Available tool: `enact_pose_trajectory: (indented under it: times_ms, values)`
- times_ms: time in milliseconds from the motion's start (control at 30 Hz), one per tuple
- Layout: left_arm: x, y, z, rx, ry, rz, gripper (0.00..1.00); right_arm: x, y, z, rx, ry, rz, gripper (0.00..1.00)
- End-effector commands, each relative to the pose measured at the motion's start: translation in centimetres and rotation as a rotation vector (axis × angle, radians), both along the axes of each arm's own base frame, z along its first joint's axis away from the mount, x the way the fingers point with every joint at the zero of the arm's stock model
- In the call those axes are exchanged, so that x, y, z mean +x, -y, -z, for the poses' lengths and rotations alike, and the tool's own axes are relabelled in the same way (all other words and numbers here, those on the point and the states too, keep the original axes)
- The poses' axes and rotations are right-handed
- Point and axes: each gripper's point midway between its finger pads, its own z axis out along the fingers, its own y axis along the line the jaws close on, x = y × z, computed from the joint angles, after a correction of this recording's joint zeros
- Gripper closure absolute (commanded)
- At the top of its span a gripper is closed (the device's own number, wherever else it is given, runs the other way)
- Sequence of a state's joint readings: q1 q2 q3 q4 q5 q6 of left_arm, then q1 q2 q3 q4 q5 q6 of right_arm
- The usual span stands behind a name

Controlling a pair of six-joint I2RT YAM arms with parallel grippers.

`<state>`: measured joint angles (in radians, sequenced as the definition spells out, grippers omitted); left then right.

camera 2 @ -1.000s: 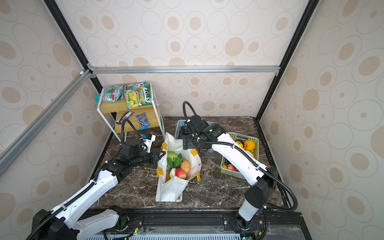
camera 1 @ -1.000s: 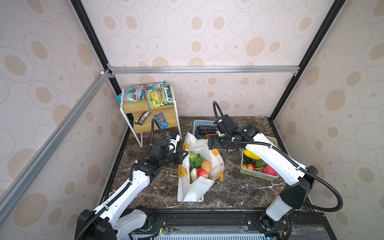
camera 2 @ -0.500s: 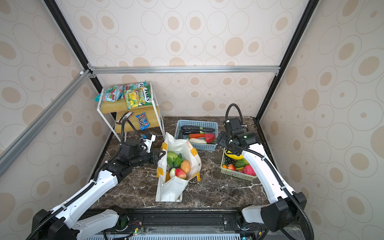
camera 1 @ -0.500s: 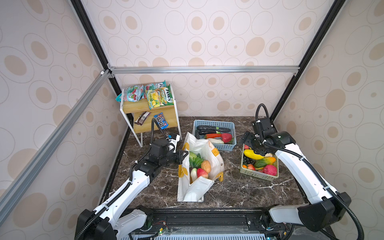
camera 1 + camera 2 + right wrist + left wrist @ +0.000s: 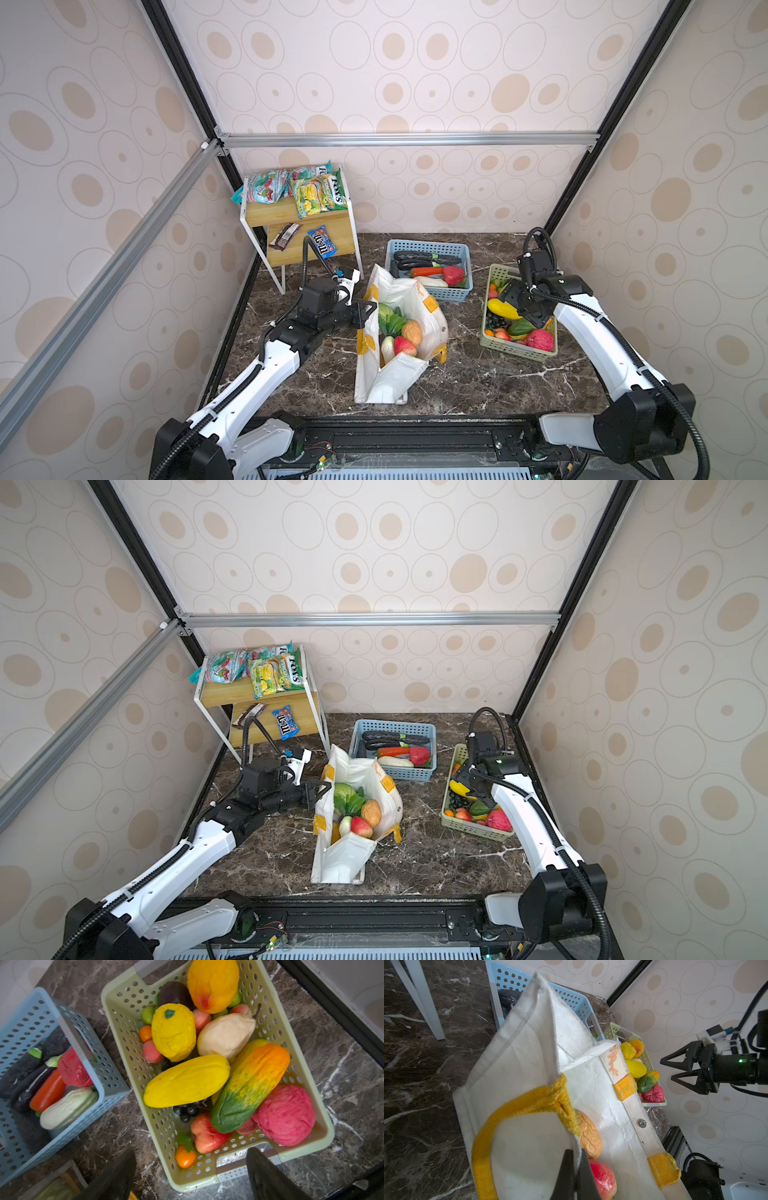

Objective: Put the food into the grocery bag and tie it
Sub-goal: 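Withdraw the right gripper from the bag back over the green basket, then lower the right gripper into the green basket toward the yellow lemon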

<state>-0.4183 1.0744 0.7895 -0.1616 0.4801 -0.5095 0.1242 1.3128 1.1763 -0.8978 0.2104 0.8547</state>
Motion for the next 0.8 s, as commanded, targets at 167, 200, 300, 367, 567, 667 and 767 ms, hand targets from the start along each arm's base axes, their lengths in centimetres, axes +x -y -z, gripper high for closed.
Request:
enact_pose_trajectory:
  times_ms: [167, 200, 300, 367, 567, 667, 767]
  values:
    - [0.6, 0.5, -0.2, -0.015, 0.021, -0.001, 1.00, 1.4, -1.1, 2.5, 0.167, 0.084, 0.142, 0.16]
    - [0.7, 0.5, -0.3, -0.015, 0.022, -0.002, 1.00, 1.6, -1.4, 3.0, 0.196, 0.086, 0.169, 0.16]
    - [0.9, 0.6, -0.4, -0.015, 0.025, 0.000, 1.00, 1.9, -1.6, 4.4, 0.258, 0.100, 0.267, 0.17]
    - [0.8, 0.5, -0.3, -0.010, 0.024, 0.001, 1.00, 2.0, -1.3, 5.0, 0.280, 0.119, 0.329, 0.18]
    - [0.7, -0.1, 0.3, 0.023, 0.024, -0.020, 1.00, 3.1, -1.4, 5.9, 0.327, 0.138, 0.424, 0.19]
    - [0.7, -0.2, 0.4, 0.027, 0.024, -0.021, 1.00, 3.7, -1.6, 6.5, 0.363, 0.154, 0.470, 0.19]
    - [0.8, -0.1, 0.3, 0.027, 0.029, -0.021, 1.00, 3.9, -1.6, 7.2, 0.390, 0.147, 0.536, 0.19]
